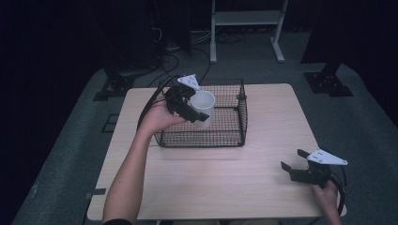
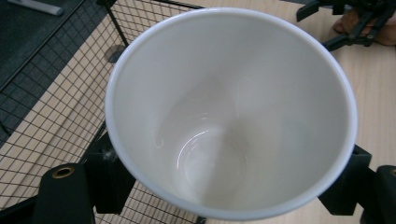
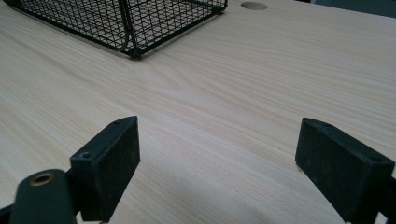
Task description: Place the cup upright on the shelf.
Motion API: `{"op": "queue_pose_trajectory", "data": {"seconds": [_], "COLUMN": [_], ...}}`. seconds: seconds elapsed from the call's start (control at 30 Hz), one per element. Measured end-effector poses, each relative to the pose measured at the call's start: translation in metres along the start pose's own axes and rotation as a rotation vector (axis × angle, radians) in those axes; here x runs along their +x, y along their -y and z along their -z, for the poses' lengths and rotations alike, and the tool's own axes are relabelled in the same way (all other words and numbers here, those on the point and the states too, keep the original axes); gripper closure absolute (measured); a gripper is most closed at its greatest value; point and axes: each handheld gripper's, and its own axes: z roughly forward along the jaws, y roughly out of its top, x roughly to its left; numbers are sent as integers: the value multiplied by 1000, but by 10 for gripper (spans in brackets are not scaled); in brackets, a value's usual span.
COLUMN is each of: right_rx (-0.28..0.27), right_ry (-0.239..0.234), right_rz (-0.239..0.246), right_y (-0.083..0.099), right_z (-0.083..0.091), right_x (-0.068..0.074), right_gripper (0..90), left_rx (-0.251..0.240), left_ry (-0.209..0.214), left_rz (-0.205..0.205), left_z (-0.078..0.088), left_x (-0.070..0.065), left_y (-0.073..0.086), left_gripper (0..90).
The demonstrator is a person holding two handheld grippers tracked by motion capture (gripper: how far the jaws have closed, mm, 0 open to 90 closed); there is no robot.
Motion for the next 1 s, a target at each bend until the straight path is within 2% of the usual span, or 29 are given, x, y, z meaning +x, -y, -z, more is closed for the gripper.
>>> {"op": "queue_pose_trajectory", "data": {"seconds": [0.1,0.4,1.0], "right_rx": [-1,-1,-2], "right_ry": [0,0,-2], "right_rz": [-1,1,-4], "right_y": [0,0,0], "right_z": [0,0,0], "right_x": [0,0,0], "right_gripper": [131,131,131], "left_rx": [-10,14,74], "left_ry": [6,-8,5], "left_rz": [17,38,90], "left_z": [-3,-19,-63], "left_x": [7,19,44], "left_y": [2,5,16], "left_gripper": [206,206,207]}}
